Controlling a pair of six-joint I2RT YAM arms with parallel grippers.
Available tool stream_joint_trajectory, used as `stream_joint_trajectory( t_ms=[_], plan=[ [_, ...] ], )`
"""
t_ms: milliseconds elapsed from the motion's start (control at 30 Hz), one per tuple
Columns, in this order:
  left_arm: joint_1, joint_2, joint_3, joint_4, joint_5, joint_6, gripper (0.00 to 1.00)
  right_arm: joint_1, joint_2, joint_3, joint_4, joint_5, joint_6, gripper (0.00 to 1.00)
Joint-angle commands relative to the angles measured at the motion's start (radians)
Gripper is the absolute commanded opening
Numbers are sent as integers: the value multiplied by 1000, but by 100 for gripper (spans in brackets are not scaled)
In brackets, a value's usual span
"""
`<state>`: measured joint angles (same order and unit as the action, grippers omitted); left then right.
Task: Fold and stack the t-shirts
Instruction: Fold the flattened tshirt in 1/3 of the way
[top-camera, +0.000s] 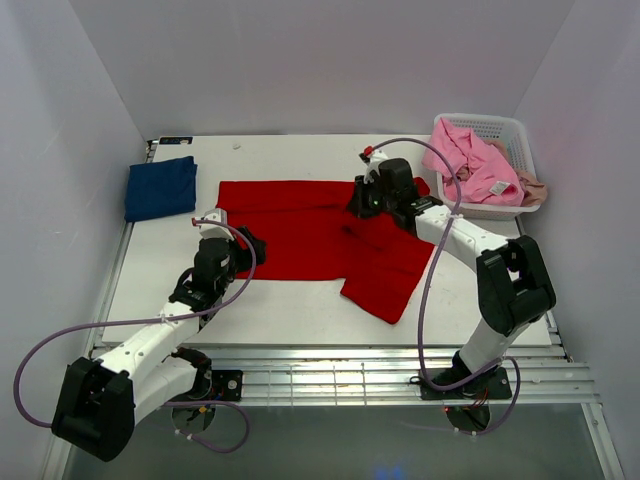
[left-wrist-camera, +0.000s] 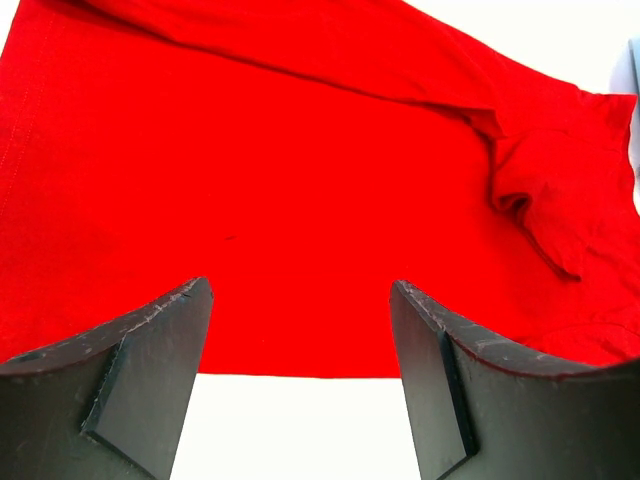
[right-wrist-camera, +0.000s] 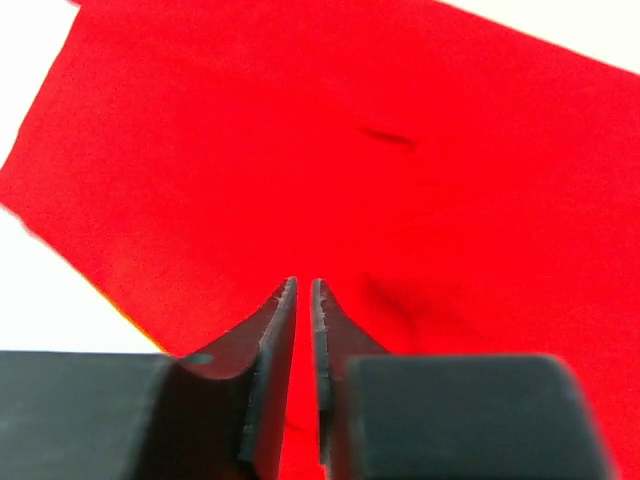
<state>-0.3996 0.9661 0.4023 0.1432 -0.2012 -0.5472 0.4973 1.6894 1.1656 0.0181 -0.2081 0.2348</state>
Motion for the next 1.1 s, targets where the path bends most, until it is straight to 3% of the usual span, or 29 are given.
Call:
stream_joint_trajectory(
  t_ms=[0, 233, 367, 400, 467, 500, 633, 733, 1067],
  plan=[
    [-2, -1, -5, 19, -13, -2, 82, -20, -5, -15, -12, 176, -29, 14],
    [2, 104, 64, 145, -182, 124, 79, -62, 93, 43, -17, 263, -64, 10],
    [44, 252, 168, 294, -196, 214, 60, -91, 124, 83, -52, 298, -78, 10],
    [71, 287, 196, 305, -193, 227, 46, -98, 133, 98, -59, 302, -84, 10],
    [102, 391, 282, 326, -159, 231, 32, -118, 138, 105, -61, 299, -88, 10],
    [122, 423, 308, 334, -150, 234, 20, -123, 141, 108, -61, 296, -88, 10],
    [165, 577, 406, 381, -109, 253, 7, -154, 165, 120, -60, 271, -92, 10],
    [189, 698, 469, 387, -96, 248, 0, -178, 193, 123, -58, 251, -95, 9],
    [226, 956, 602, 384, -69, 253, 0, -226, 223, 108, -60, 240, -112, 9]
  ],
)
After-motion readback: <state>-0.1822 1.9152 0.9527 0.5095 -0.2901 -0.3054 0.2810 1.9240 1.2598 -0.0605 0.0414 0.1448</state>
